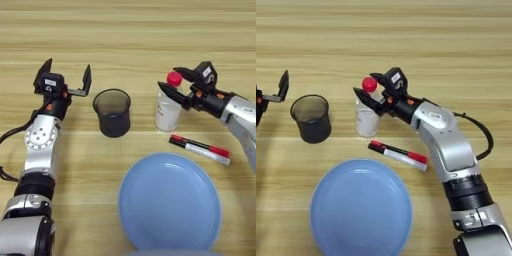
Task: Move the objects on the table
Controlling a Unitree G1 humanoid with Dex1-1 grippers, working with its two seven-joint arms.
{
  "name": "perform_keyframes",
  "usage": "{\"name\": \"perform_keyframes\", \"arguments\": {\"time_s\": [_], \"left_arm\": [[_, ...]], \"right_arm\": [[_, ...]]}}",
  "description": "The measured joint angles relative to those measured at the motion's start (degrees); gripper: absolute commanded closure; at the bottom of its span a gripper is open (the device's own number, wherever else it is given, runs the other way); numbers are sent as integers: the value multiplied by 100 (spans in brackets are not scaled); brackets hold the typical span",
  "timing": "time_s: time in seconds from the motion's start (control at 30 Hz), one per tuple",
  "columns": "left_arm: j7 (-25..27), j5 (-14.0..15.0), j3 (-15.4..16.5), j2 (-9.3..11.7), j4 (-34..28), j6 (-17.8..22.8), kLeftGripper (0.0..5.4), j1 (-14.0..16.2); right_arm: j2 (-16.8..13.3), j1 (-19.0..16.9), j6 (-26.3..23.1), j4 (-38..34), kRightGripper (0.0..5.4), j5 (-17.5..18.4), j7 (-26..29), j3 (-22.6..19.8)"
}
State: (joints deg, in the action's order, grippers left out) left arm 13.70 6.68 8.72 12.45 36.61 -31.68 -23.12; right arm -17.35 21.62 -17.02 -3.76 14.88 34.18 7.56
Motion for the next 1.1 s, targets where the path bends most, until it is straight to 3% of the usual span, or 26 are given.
{"name": "perform_keyframes", "arguments": {"time_s": [0.27,0.73,1.1], "left_arm": [[-4,0,0,-6,0,0,0,0],[-4,0,0,-7,1,-2,0,-2],[-4,-1,0,-8,6,-5,0,-17]], "right_arm": [[5,0,-3,-30,351,0,29,0],[-6,0,-64,-38,353,3,11,-106],[-225,4,-285,-148,353,198,16,-705]]}}
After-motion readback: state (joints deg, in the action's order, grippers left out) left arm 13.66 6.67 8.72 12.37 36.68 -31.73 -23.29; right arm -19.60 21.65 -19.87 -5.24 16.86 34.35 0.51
